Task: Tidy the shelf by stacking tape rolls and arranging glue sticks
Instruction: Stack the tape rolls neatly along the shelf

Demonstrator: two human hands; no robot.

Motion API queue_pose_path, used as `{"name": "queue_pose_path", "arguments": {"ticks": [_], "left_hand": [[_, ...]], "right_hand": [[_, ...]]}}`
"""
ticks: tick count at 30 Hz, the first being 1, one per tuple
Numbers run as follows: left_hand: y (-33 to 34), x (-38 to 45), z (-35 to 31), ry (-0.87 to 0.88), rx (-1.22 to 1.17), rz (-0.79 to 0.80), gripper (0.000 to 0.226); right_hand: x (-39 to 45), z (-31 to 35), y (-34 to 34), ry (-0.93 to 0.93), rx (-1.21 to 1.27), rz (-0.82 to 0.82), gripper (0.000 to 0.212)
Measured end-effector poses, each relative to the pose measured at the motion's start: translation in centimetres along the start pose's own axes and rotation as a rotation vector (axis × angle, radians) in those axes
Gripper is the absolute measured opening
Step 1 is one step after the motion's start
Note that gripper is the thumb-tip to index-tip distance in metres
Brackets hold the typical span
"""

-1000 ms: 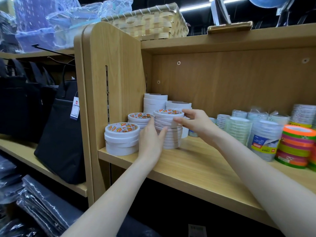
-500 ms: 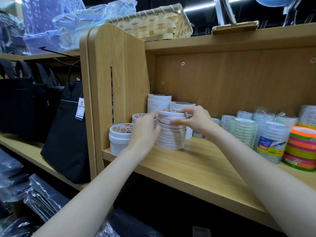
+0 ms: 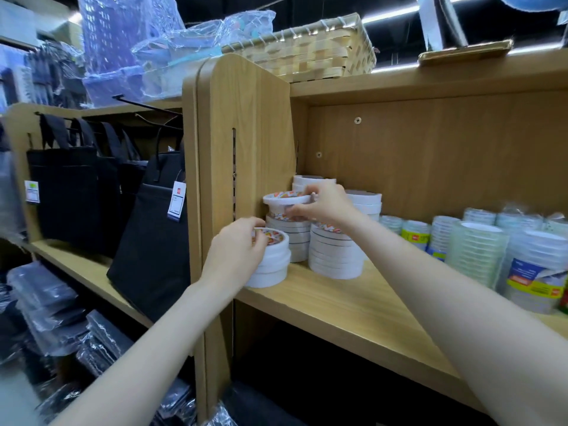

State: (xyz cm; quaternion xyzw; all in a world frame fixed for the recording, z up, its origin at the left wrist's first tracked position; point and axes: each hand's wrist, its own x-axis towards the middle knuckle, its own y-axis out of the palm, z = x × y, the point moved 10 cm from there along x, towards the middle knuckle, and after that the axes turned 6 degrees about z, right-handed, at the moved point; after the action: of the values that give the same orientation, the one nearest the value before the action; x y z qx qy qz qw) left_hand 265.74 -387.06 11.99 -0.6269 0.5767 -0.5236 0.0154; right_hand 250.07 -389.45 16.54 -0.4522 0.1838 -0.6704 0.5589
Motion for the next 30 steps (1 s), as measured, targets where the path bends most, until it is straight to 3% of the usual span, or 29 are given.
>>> {"name": "queue_pose_path", "arguments": {"ticks": [3, 7, 13, 17, 22, 30], "left_hand": [[0.8, 0.1, 0.4, 0.041, 0.009, 0.021, 0.031], [1.4, 0.4, 0.4, 0.1, 0.008, 0.009, 0.032], [1.1, 0.2, 0.6, 0.089, -0.114, -0.131, 0.043], [0.6, -1.6, 0.7, 0.077, -0.225, -0.222, 0.049], [2.2, -2.2, 0.6, 0.086, -0.196, -0.16, 0.07], [2.5, -2.3, 0.0, 0.158, -0.021, -0.105, 0.064]], "right_hand": [[0.4, -0.9, 2.4, 0.055, -0.01, 0.169, 0.029], [0.6, -1.6, 0.9, 0.049, 0.101, 0.12, 0.035], [0.9, -1.9, -0.1, 0.084, 0.0, 0.022, 0.039], [0.4, -2.2, 0.2, 0.072, -0.02, 0.051, 0.037], [0.2, -1.9, 0.0, 0.082, -0.029, -0.019, 0.036], [-0.2, -1.9, -0.4, 0.089, 0.066, -0.079, 0.033]]}}
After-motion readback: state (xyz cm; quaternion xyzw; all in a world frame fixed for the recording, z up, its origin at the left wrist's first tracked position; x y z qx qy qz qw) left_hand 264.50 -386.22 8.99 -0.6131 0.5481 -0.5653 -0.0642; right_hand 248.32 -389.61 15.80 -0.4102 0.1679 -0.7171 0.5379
